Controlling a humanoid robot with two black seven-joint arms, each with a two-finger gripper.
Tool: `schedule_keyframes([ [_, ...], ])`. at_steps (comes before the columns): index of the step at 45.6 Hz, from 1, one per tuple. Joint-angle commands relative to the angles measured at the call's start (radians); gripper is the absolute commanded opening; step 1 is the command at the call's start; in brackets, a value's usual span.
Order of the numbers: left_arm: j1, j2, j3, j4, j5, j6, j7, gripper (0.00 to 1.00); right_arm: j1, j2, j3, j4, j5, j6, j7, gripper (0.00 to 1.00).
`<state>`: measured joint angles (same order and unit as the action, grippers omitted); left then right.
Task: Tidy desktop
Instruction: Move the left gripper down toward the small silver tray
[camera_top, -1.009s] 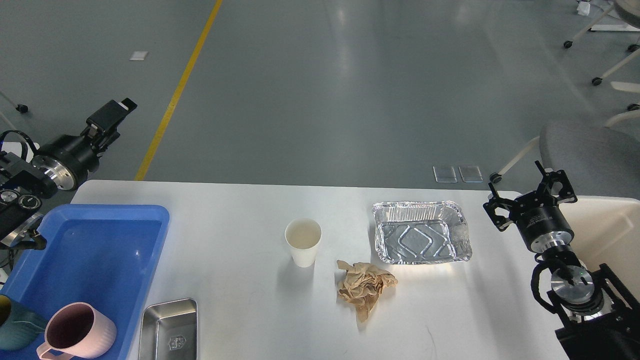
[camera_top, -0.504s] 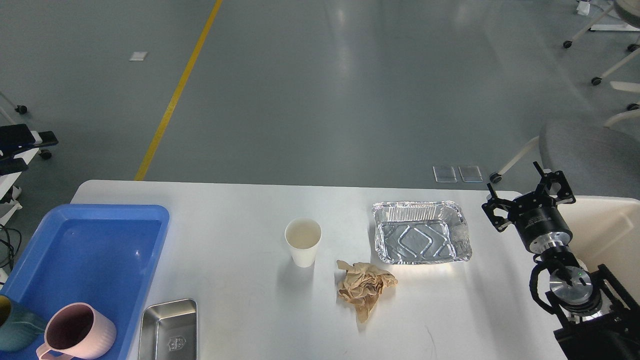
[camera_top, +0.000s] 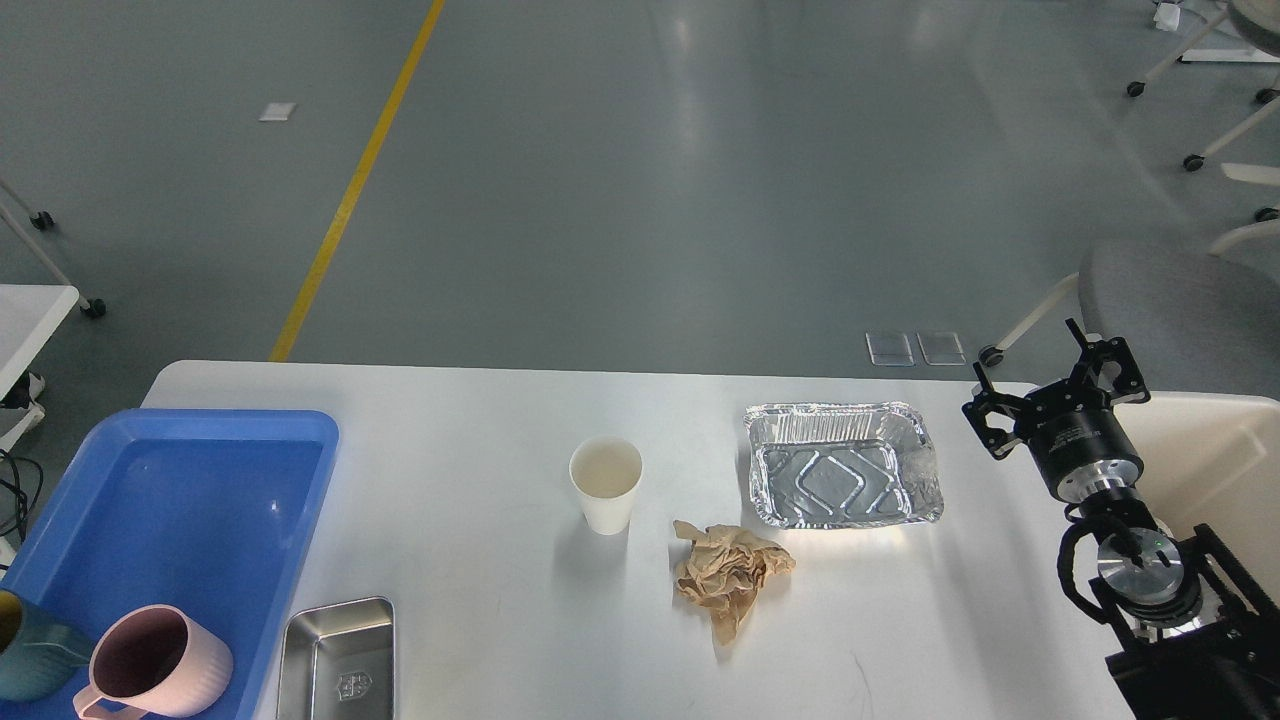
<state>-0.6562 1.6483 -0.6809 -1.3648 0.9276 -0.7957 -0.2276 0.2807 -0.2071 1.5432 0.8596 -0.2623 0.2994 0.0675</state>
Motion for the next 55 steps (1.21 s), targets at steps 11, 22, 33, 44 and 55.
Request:
schedule_keyframes([
  [11, 0.015, -0.171, 0.038, 0.023, -0.009, -0.011, 0.034, 0.98, -0.008, -0.001, 0.002, 0.001, 0.000, 0.004, 0.000, 1.00],
  [22, 0.004, -0.444, 0.049, 0.026, 0.003, -0.008, 0.356, 0.98, -0.015, -0.011, 0.009, 0.001, 0.000, 0.007, 0.000, 1.00],
  [33, 0.001, -0.672, 0.001, 0.053, 0.002, -0.014, 0.688, 0.98, -0.017, -0.015, 0.011, 0.001, 0.000, 0.007, 0.000, 1.00],
  [44, 0.009, -0.785, 0.020, 0.079, 0.003, -0.063, 0.801, 0.98, -0.021, -0.015, 0.012, 0.001, 0.000, 0.009, 0.000, 1.00],
  [55, 0.015, -0.841, 0.018, 0.079, 0.002, -0.093, 0.929, 0.98, -0.021, -0.015, 0.015, 0.001, 0.000, 0.009, 0.000, 1.00],
])
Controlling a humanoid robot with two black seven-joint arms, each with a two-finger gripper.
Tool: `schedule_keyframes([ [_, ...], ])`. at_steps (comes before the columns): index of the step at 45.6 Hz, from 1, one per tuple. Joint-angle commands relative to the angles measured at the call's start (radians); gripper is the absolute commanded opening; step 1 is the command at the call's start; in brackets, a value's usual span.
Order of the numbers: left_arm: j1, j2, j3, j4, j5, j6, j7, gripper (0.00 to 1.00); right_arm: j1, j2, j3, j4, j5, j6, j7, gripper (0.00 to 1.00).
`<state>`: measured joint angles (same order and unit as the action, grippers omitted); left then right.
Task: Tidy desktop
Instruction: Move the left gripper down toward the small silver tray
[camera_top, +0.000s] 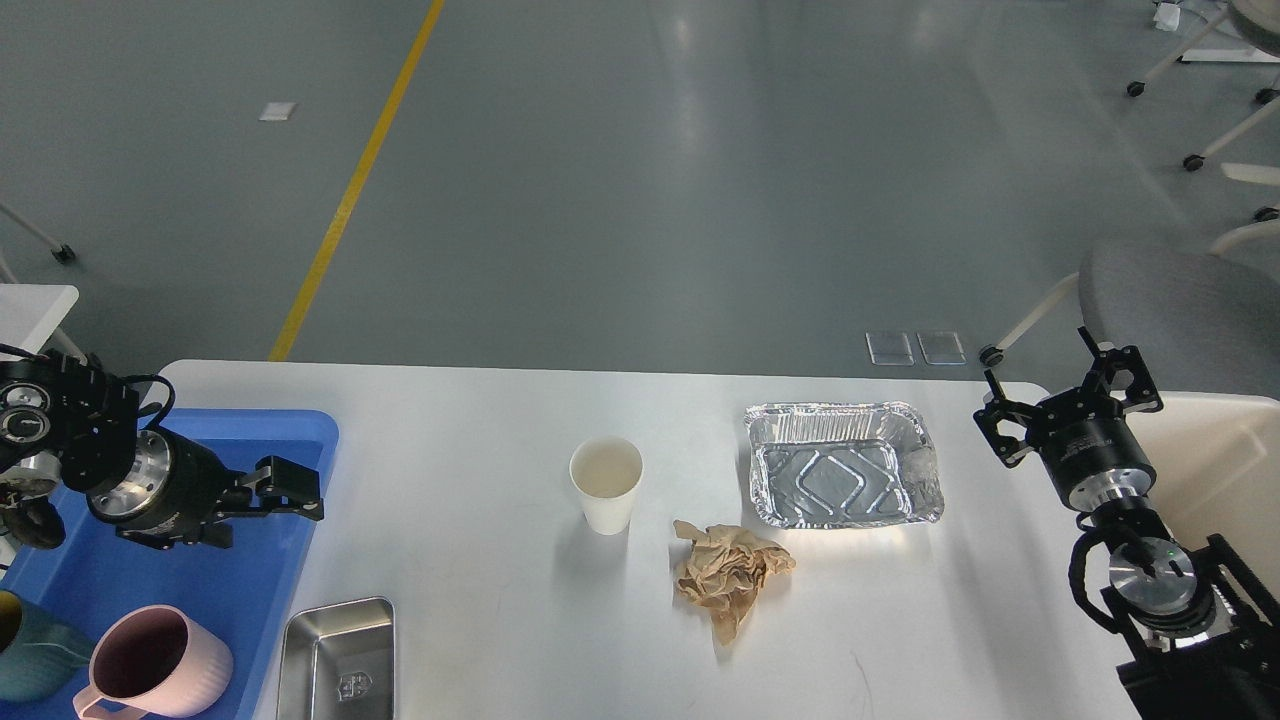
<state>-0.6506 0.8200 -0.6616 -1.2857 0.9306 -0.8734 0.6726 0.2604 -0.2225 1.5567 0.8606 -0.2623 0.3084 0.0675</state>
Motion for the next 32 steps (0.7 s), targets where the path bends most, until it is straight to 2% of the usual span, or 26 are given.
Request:
schedule_keyframes([
  [1, 0.009, -0.015, -0.003, 0.000, -0.001, -0.015, 0.028, 0.98, -0.001, 0.000, 0.002, 0.000, 0.000, 0.000, 0.000, 1.00],
  [5, 0.005, -0.041, -0.001, -0.003, -0.004, -0.016, 0.032, 0.98, -0.003, 0.000, 0.003, 0.000, 0.000, 0.000, 0.000, 1.00],
  [13, 0.015, -0.030, 0.004, -0.004, -0.016, -0.053, 0.078, 0.98, -0.004, -0.001, 0.003, 0.000, 0.000, 0.000, 0.000, 1.00],
  [22, 0.054, 0.011, 0.008, -0.004, -0.015, -0.072, 0.084, 0.98, -0.004, -0.001, 0.003, 0.000, 0.000, 0.000, 0.000, 1.00],
  [32, 0.094, 0.002, 0.001, -0.004, -0.010, -0.061, 0.085, 0.98, -0.003, 0.000, 0.003, 0.000, 0.000, 0.000, 0.000, 1.00],
])
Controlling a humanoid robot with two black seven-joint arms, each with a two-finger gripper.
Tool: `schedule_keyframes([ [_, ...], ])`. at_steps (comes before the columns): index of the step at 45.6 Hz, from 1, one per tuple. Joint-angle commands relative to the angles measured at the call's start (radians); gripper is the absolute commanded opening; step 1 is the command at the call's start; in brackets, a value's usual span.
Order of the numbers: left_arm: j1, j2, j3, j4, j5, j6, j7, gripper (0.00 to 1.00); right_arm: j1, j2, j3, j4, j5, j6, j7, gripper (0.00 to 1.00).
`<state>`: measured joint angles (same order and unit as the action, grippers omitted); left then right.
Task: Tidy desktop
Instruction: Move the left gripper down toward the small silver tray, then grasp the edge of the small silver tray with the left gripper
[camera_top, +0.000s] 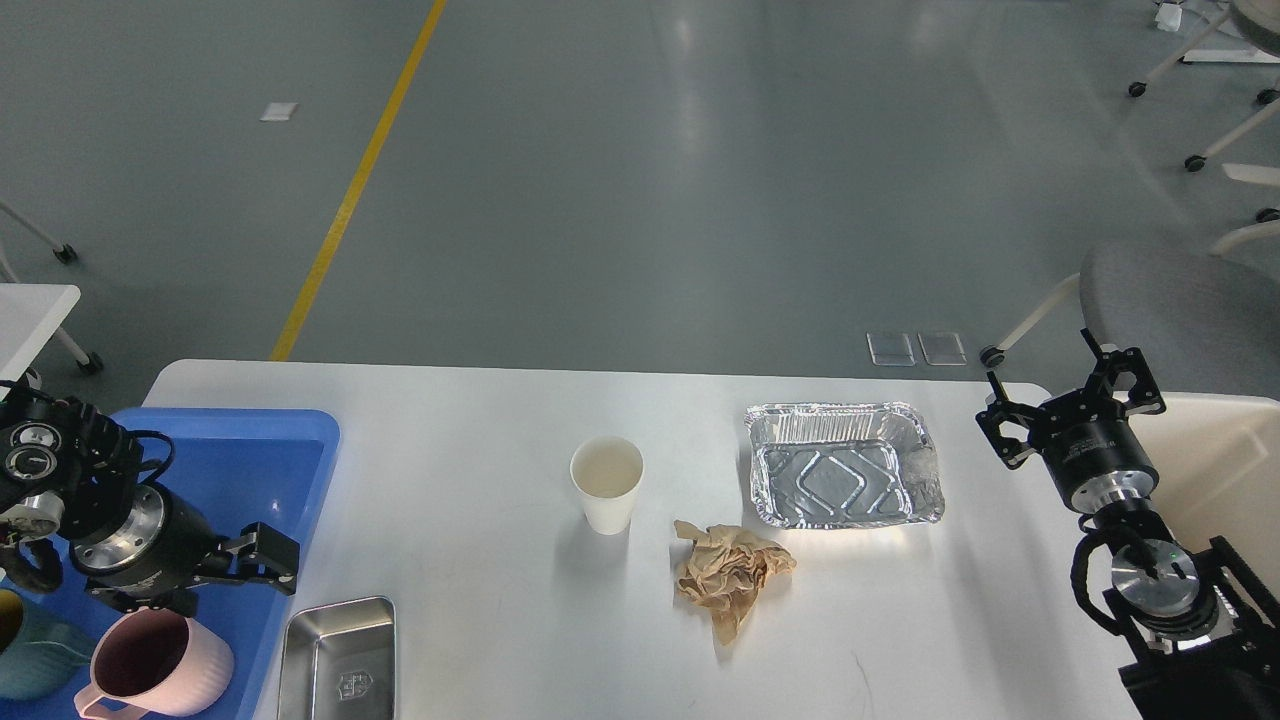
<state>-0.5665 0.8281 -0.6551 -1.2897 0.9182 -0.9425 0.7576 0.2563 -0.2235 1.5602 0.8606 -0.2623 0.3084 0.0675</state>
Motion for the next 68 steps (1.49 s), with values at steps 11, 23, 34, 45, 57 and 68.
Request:
schedule_keyframes([
  [11, -0.007, -0.058, -0.017, 0.003, 0.007, 0.025, 0.000, 0.98, 0.001, 0.000, 0.000, 0.000, 0.000, 0.000, 0.000, 1.00],
  [23, -0.010, -0.049, -0.020, 0.003, 0.001, 0.018, 0.005, 0.98, 0.000, -0.002, 0.000, -0.002, 0.000, 0.000, 0.000, 1.00],
  [34, 0.004, -0.063, -0.012, 0.003, 0.010, 0.024, 0.006, 0.98, 0.001, -0.002, 0.000, 0.000, 0.000, 0.000, 0.000, 1.00],
  [45, 0.008, -0.129, 0.000, 0.006, 0.048, 0.041, 0.006, 0.98, -0.005, -0.010, 0.003, 0.000, 0.000, 0.000, 0.000, 1.00],
  [57, 0.028, -0.162, 0.000, 0.006, 0.068, 0.041, 0.019, 0.98, -0.005, -0.013, 0.008, 0.000, 0.000, 0.000, 0.000, 1.00],
  [68, 0.028, -0.130, -0.001, 0.004, 0.062, 0.030, 0.037, 0.98, -0.006, -0.011, 0.008, 0.000, 0.000, 0.000, 0.000, 1.00],
])
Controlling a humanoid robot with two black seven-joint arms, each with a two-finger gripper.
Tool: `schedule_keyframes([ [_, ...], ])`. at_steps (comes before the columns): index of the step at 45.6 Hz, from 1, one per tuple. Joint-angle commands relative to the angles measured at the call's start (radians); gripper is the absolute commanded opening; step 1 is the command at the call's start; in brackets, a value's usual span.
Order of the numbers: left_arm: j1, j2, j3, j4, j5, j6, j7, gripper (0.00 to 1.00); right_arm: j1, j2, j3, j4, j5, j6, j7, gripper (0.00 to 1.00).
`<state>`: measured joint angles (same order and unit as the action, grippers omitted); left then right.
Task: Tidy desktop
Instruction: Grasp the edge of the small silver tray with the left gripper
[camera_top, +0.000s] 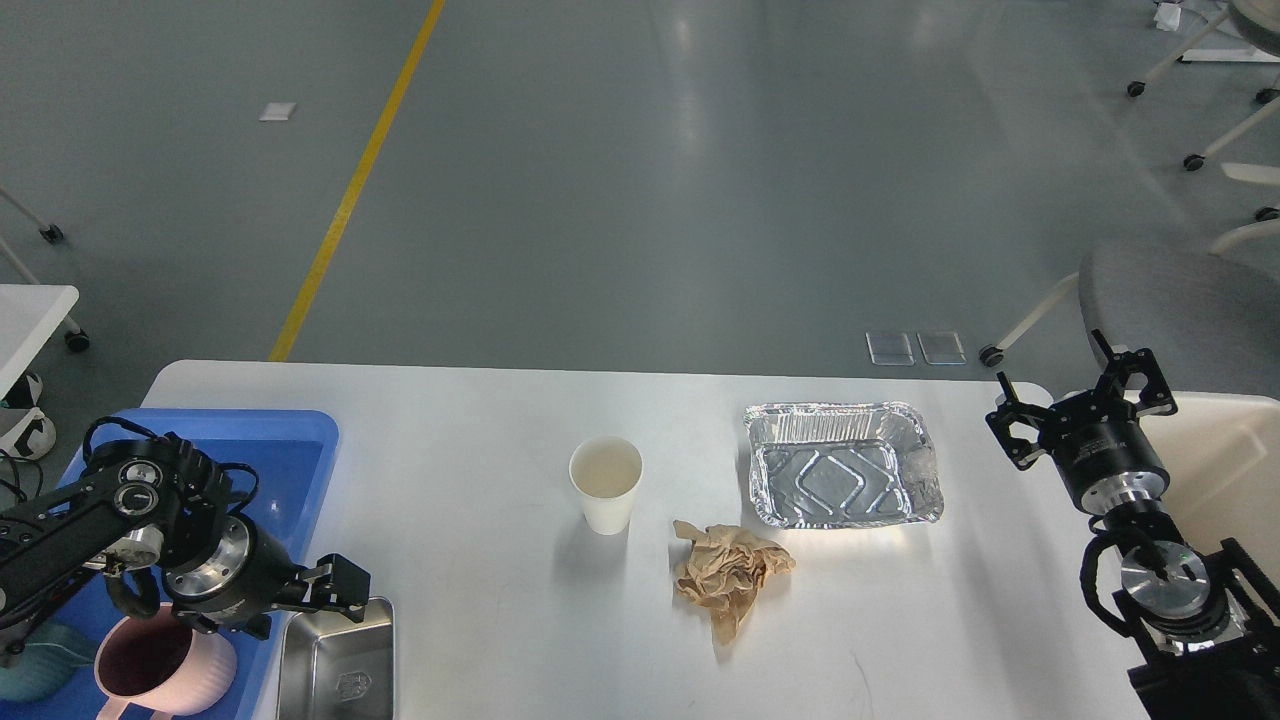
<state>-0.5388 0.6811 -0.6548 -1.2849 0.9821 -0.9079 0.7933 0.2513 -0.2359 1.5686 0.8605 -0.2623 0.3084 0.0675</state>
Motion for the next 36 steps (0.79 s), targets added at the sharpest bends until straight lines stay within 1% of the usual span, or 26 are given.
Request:
schedule_keyframes([
  [1, 0.000, 0.017, -0.002, -0.001, -0.002, -0.005, 0.001, 0.98, 0.000, 0.003, -0.001, 0.000, 0.000, 0.000, 0.000, 1.00],
  [36, 0.036, 0.006, 0.001, 0.003, 0.009, 0.004, 0.003, 0.96, -0.010, 0.001, 0.001, 0.000, 0.000, 0.000, 0.002, 1.00],
])
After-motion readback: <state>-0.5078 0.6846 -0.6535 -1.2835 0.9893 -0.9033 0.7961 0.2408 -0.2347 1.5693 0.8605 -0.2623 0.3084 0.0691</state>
